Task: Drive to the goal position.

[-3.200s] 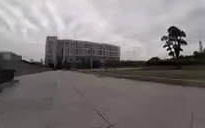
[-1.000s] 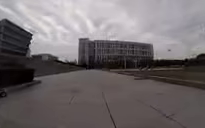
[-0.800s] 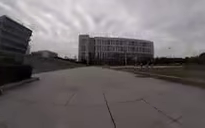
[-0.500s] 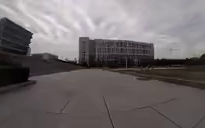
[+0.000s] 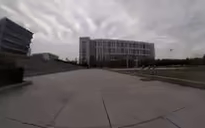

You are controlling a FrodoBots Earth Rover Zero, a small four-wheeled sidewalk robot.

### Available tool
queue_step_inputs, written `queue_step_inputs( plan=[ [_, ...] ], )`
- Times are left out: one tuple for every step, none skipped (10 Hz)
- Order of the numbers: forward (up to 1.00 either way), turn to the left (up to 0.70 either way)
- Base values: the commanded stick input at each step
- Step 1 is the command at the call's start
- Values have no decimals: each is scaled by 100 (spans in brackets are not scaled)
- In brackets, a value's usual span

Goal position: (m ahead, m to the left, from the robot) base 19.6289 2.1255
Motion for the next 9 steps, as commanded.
queue_step_inputs(
  plan=[
    [70,0],
    [70,0],
    [70,0],
    [70,0],
    [70,0],
    [70,0],
    [70,0],
    [70,0],
    [70,0]
  ],
)
